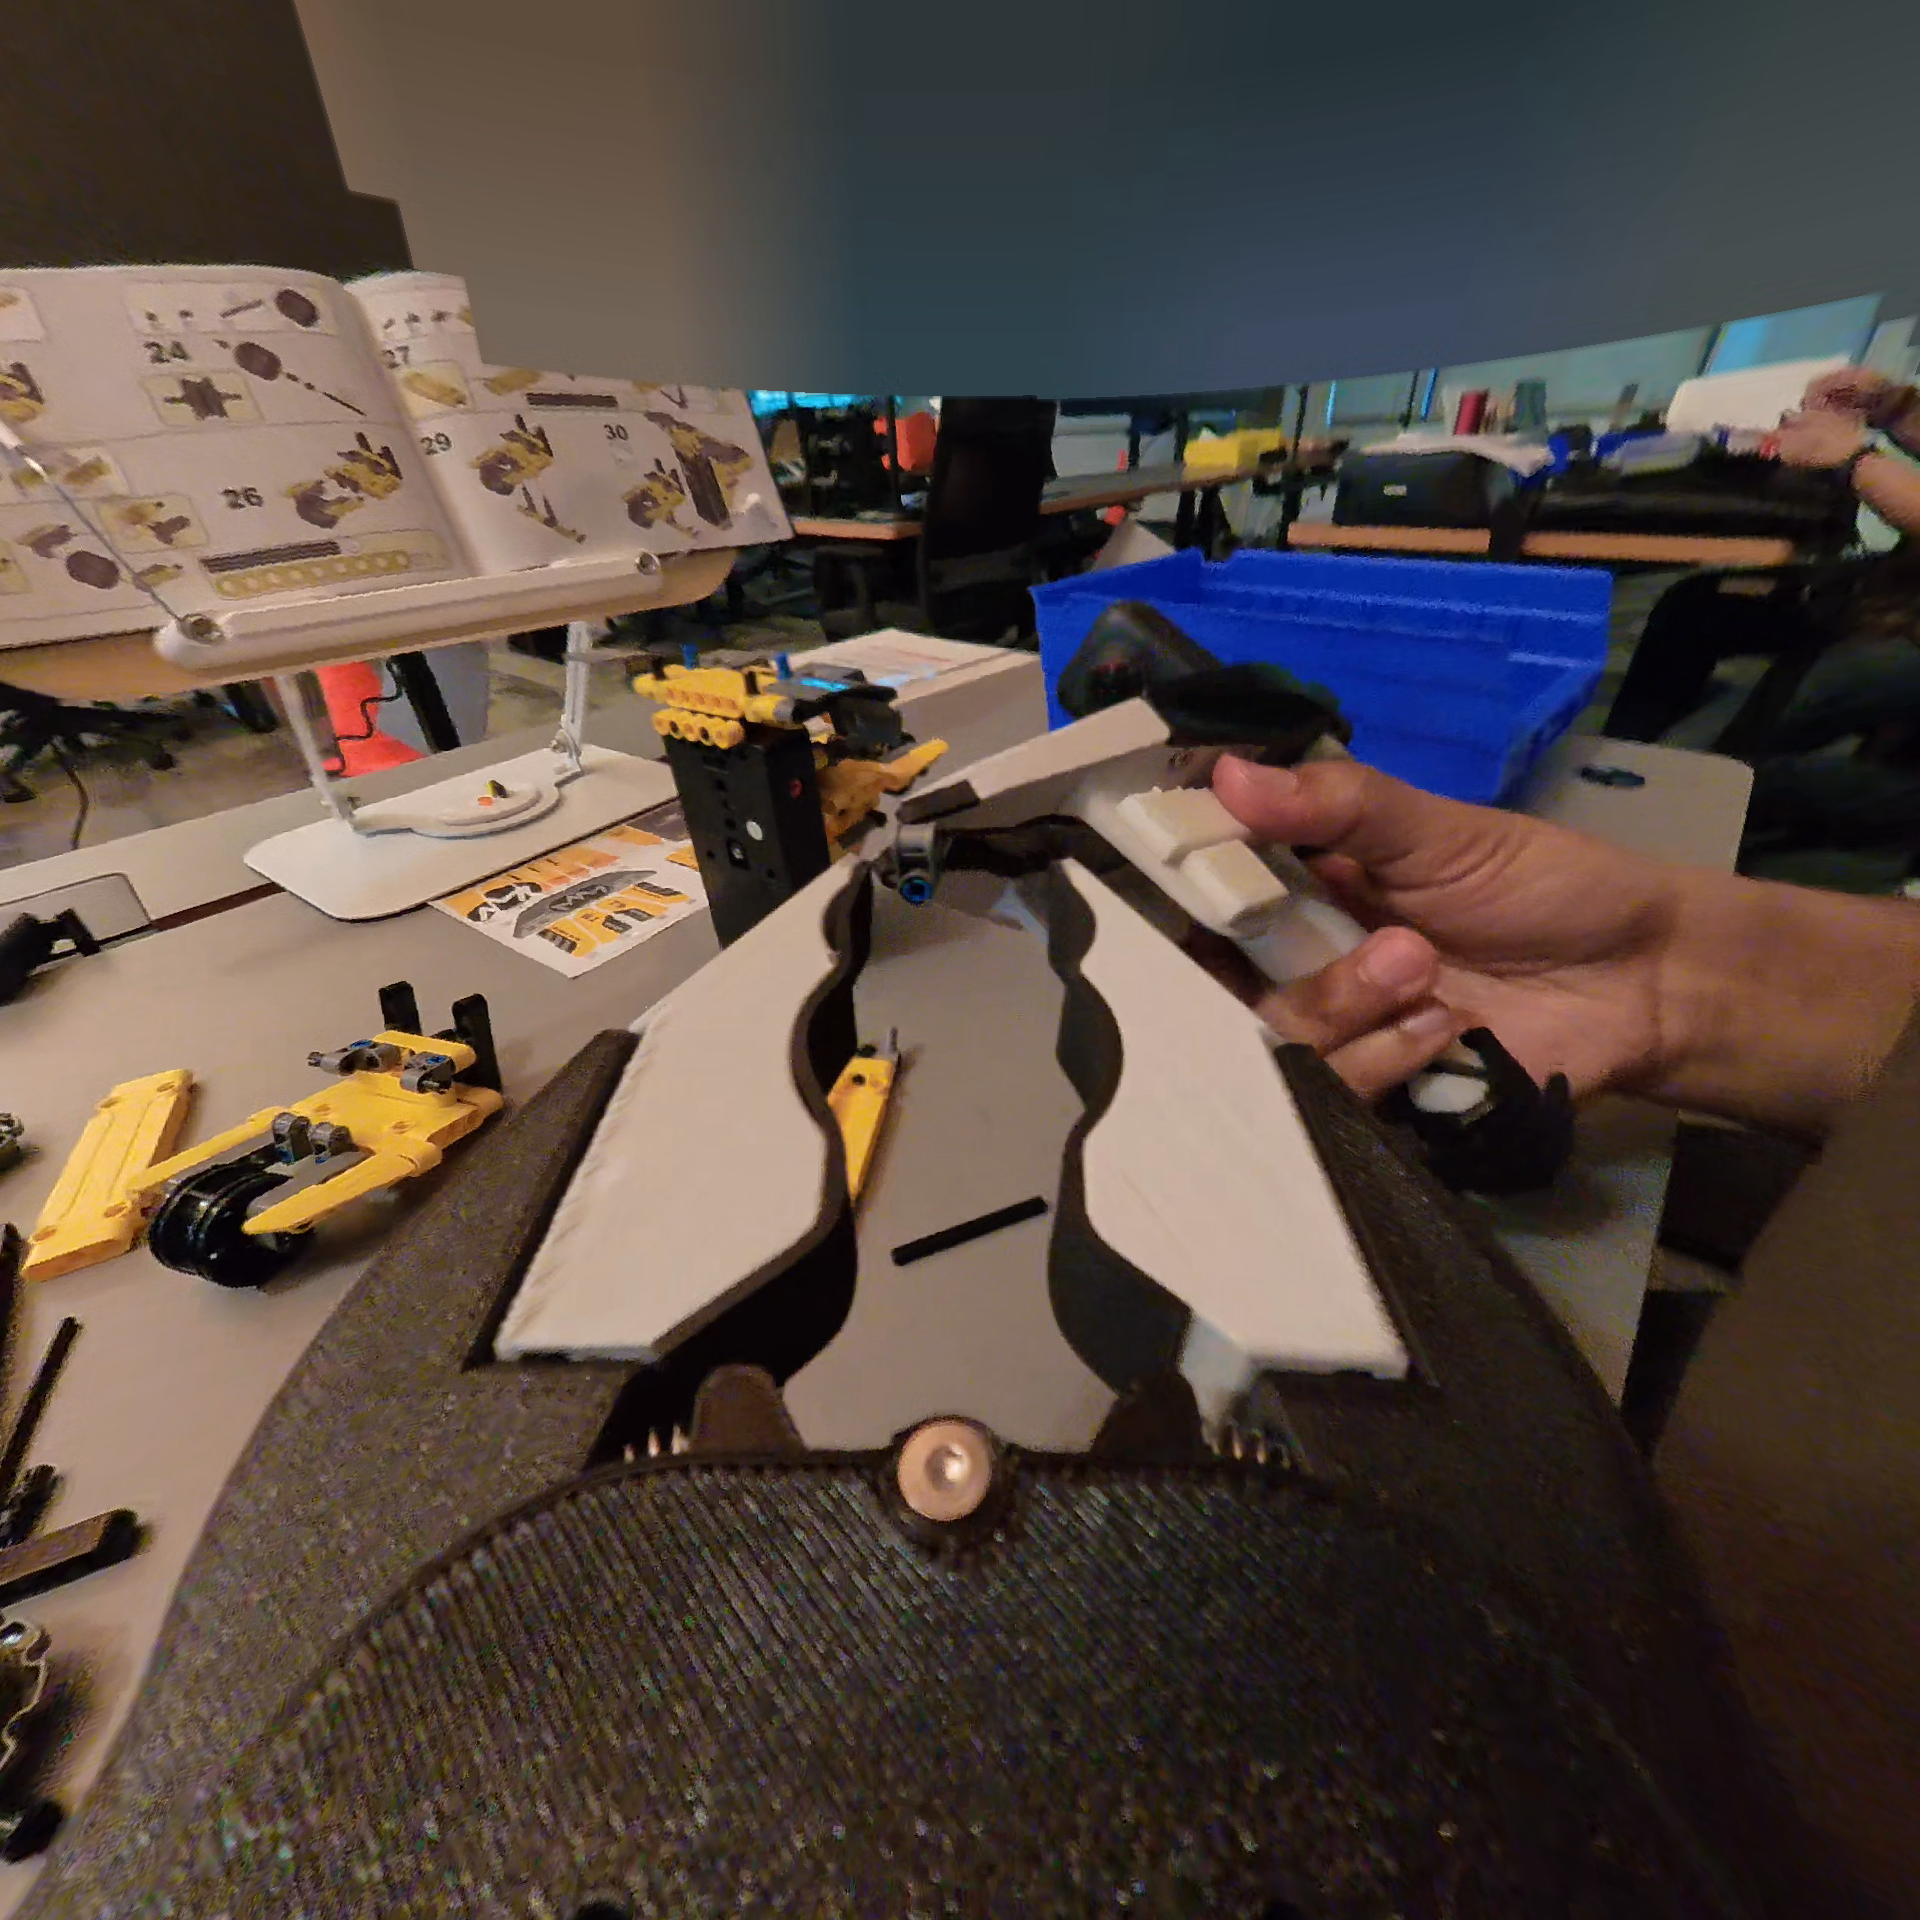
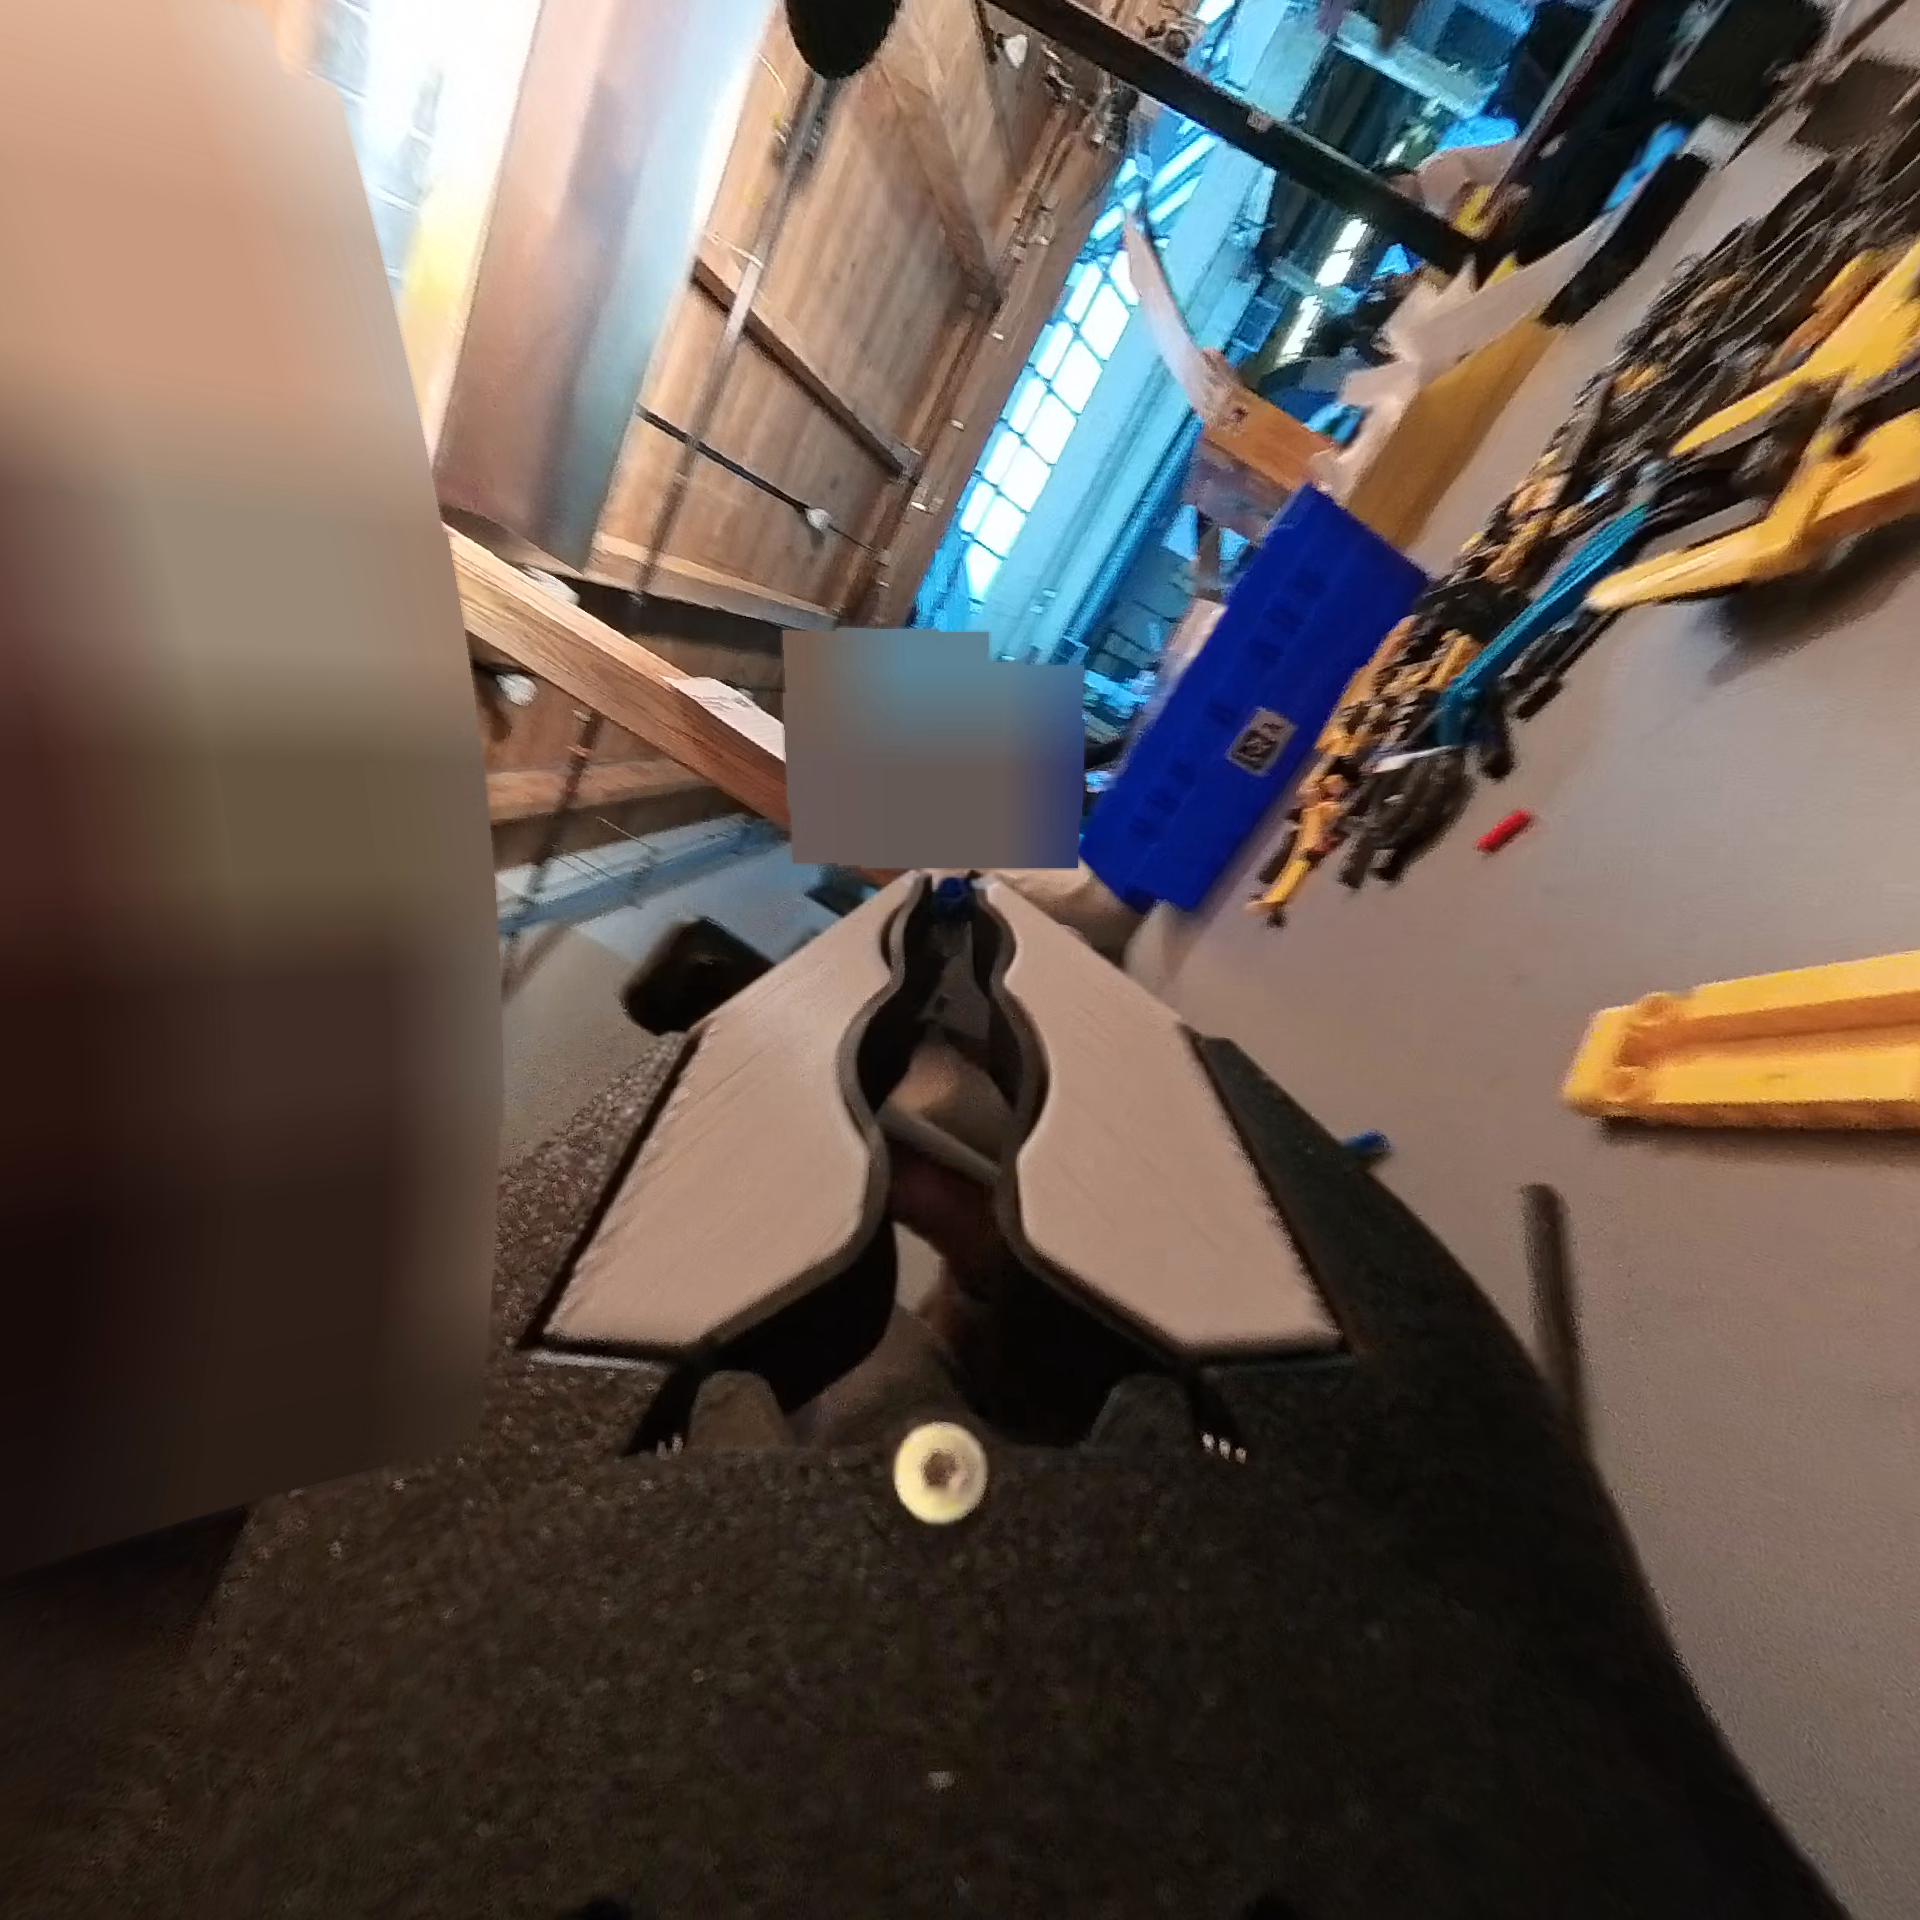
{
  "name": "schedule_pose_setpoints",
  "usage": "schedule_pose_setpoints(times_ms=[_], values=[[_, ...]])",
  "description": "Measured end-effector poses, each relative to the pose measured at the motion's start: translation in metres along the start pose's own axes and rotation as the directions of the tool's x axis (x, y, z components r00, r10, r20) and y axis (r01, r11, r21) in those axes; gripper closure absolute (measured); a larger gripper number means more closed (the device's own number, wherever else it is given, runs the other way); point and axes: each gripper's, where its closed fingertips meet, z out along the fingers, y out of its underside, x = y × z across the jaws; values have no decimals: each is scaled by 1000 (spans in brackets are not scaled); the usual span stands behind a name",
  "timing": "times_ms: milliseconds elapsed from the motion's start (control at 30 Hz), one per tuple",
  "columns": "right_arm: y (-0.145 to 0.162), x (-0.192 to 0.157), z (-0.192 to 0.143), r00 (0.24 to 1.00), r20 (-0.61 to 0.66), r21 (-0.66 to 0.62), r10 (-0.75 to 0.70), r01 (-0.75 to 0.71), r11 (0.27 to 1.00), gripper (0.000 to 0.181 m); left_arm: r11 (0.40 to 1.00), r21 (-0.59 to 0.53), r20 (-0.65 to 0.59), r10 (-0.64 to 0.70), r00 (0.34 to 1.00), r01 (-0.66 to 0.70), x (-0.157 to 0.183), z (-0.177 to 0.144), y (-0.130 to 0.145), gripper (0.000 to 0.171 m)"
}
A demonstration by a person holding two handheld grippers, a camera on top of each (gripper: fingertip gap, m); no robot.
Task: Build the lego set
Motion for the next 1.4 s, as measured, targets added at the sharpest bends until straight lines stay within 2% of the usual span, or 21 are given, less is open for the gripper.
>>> schedule_pose_setpoints(times_ms=[33,100,133,200,267,333,467,567,633,733,833,933,1000,1200,1267,1400], values=[[-1,3,-4,997,-44,-17,-61,60,998,175,1000,-19,-11,2,1000,-2,2,1,2,137],[-5,14,-16,956,-164,-86,-243,232,969,175,998,-68,-20,-10,1000,9,2,2,8,128],[-6,21,-24,901,-235,-153,-365,336,929,175,993,-117,-29,-26,999,23,2,2,14,123],[-6,38,-43,729,-348,-345,-590,485,803,175,966,-251,-49,-70,996,56,0,2,34,117],[-1,55,-64,551,-385,-546,-741,511,664,175,928,-369,-60,-85,995,57,-4,0,55,119],[10,64,-76,455,-348,-672,-820,489,557,175,894,-449,-80,-52,995,10,-8,-3,72,137],[37,71,-79,437,-228,-763,-870,474,439,175,817,-552,-205,65,977,-170,-4,-2,93,140],[43,79,-81,368,-161,-815,-916,473,334,175,766,-571,-348,102,932,-296,3,2,106,139],[45,84,-80,339,-132,-837,-931,466,288,175,743,-588,-380,97,920,-321,0,7,112,139],[48,87,-80,325,-101,-853,-940,459,250,175,746,-581,-424,64,903,-325,-2,15,112,142],[47,88,-79,310,-87,-855,-947,465,231,174,746,-574,-479,31,877,-340,2,19,113,142],[46,88,-81,314,-104,-855,-944,456,246,159,751,-566,-497,19,867,-341,2,24,113,143],[44,85,-82,320,-126,-846,-939,459,270,155,764,-556,-497,11,867,-328,2,26,112,144],[46,81,-86,389,-327,-792,-862,386,474,152,768,-557,-493,0,870,-316,1,21,117,148],[45,82,-87,355,-384,-777,-852,374,506,153,763,-561,-496,1,868,-321,2,20,120,149],[47,87,-87,290,-414,-793,-863,350,498,158,758,-563,-507,-2,862,-330,3,18,121,150]])
